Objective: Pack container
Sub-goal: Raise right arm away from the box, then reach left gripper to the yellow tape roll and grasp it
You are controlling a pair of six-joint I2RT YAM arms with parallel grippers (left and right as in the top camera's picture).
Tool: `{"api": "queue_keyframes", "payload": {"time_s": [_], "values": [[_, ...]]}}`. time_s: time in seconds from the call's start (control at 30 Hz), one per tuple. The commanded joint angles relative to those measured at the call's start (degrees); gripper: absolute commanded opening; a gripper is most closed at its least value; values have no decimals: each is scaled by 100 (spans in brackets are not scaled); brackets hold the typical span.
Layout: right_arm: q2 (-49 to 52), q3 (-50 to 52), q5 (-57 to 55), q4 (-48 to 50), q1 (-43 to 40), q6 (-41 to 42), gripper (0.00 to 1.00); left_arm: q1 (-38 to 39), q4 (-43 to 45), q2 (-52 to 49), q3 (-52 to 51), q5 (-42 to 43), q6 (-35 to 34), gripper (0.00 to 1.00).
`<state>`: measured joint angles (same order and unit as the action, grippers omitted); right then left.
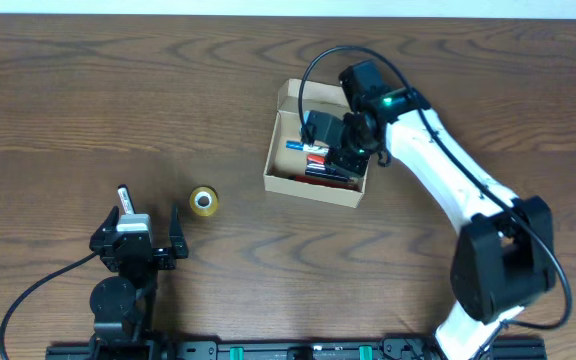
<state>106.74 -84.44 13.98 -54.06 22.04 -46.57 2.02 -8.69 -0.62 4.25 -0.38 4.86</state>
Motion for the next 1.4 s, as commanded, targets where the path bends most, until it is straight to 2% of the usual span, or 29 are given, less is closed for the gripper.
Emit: {"api": "queue_keyframes", "payload": {"time_s": [0.0,0.13,0.23,0.27,0.37,0.4,0.43,0.57,0.7,0.87,0.97,1.07,1.17,1.23,1.3,1.37], "values": [[-223,-90,107,-219,-22,44,44,-13,-66,31,-168,20,-17,95],[-448,-96,125,-308,-81,492,41,-13,-33,31,-168,20,-20,95],[-704,-107,-50,105,-304,1740,39,-13,-46,31,-138,225,-487,95],[-820,-107,-205,297,-439,2455,43,-13,-92,31,-103,350,-763,95],[-1141,-107,-321,691,-940,4170,73,-13,-339,-66,227,780,-1676,95],[-1228,-107,-234,763,-1115,4454,79,-13,-483,-170,422,789,-1821,95],[-1314,-107,-127,826,-1290,4577,80,-13,-662,-321,660,782,-1873,95],[-1530,-107,133,1086,-1943,4680,86,-13,-1384,-1565,1878,743,-1858,95],[-1554,-105,131,1158,-2446,4697,93,-13,-2297,-3471,3281,503,-1709,95],[-1532,-105,129,1097,-2885,4697,95,-13,-4245,-5735,5442,-195,-1705,95],[-1532,-105,129,1032,-3091,4695,96,-13,-5106,-6763,6553,-319,-1462,95],[-1532,-103,129,962,-3206,4682,97,-13,-5348,-7495,7204,289,-1493,95],[-1532,-103,129,944,-3230,4618,98,-13,-5171,-7943,7340,1202,-1091,95],[-1532,-103,129,942,-3230,4562,98,7,-5104,-8170,7340,1526,-892,95],[-1532,-103,127,927,-3230,4564,98,107,-5108,-8373,7340,1491,-911,95],[-1532,-94,125,929,-3230,4562,99,328,-5121,-8585,7340,1005,-964,95]]}}
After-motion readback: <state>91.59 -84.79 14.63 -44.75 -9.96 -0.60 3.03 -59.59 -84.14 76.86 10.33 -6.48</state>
